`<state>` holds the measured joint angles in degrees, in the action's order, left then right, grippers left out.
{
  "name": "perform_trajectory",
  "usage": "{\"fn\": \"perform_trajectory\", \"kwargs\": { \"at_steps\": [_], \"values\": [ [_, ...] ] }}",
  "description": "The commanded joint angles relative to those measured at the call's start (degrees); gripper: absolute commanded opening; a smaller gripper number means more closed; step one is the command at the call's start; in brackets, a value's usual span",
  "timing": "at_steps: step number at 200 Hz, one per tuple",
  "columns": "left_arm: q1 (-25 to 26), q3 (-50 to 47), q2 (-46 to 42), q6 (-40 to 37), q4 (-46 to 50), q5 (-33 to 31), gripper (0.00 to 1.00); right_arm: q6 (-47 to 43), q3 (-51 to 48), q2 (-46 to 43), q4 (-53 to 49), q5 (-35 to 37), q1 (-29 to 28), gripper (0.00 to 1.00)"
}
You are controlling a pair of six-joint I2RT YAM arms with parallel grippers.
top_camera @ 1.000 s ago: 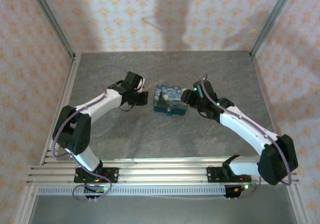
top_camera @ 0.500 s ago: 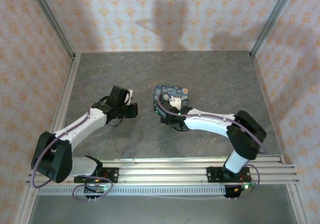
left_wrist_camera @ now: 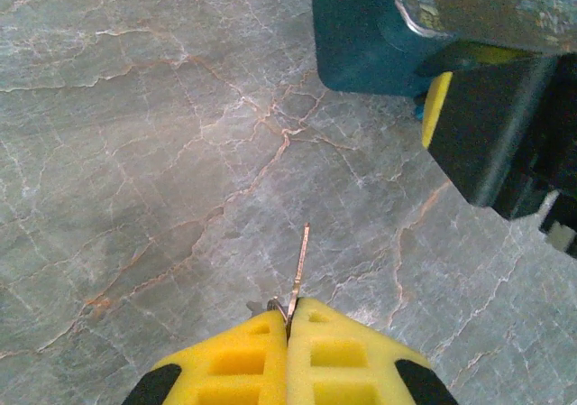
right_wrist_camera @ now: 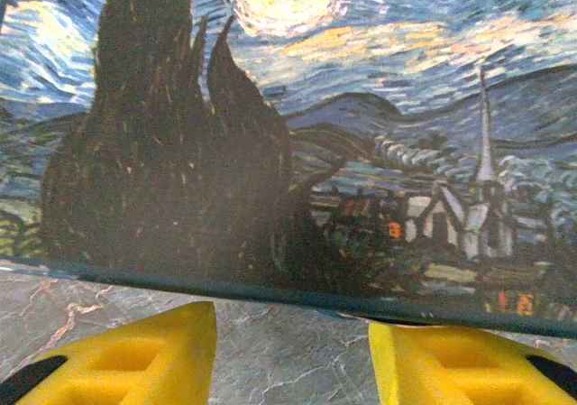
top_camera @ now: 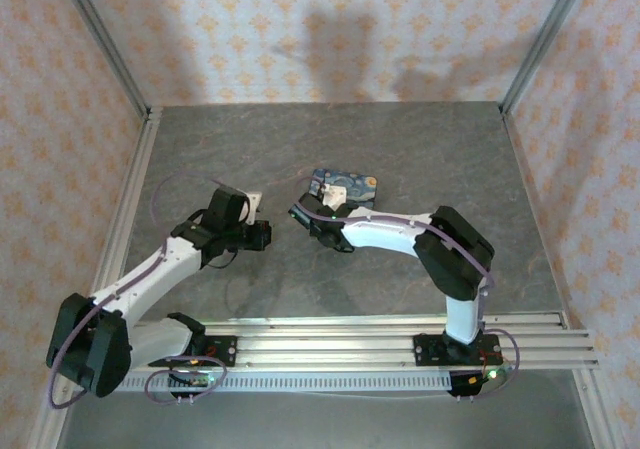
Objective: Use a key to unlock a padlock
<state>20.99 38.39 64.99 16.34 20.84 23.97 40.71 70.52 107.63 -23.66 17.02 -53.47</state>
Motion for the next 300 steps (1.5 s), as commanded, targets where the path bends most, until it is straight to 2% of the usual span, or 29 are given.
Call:
{"fn": "perform_trajectory", "kwargs": {
  "at_steps": [1,167,183,218,245,277,300],
  "values": [
    [0.19,-1.36,-2.68,-1.85,-2.47,-0.62,0.00,-0.62,0.96,1.11,-2.53,3.64,0.23,0.47],
    [0.27,-1.40,0.99,-2.12,-4.12,1.68,0.00,1.25,-2.41,3.37,3.52,1.46,3.74,0.44],
    [0.28,-1.39,0.92,-2.19,-3.96,1.79,0.00,0.90,-2.48,3.46,3.92,1.33,3.88,0.39],
    [0.36,-1.65,0.84,-2.10,-4.27,2.21,0.00,-1.11,-2.23,3.12,4.19,0.96,4.13,0.18],
    [0.76,-1.73,0.68,-1.95,-4.91,3.15,0.00,-4.26,-4.36,0.48,7.31,-0.70,4.25,0.08],
    [1.66,-2.31,-0.28,-2.08,-5.74,3.02,0.00,-8.11,-7.22,-4.38,9.68,-6.05,5.78,0.00],
    [2.26,-3.25,-0.54,-1.92,-7.34,3.96,0.00,-11.14,-7.47,-7.18,8.56,-11.42,6.75,0.00]
  ]
}}
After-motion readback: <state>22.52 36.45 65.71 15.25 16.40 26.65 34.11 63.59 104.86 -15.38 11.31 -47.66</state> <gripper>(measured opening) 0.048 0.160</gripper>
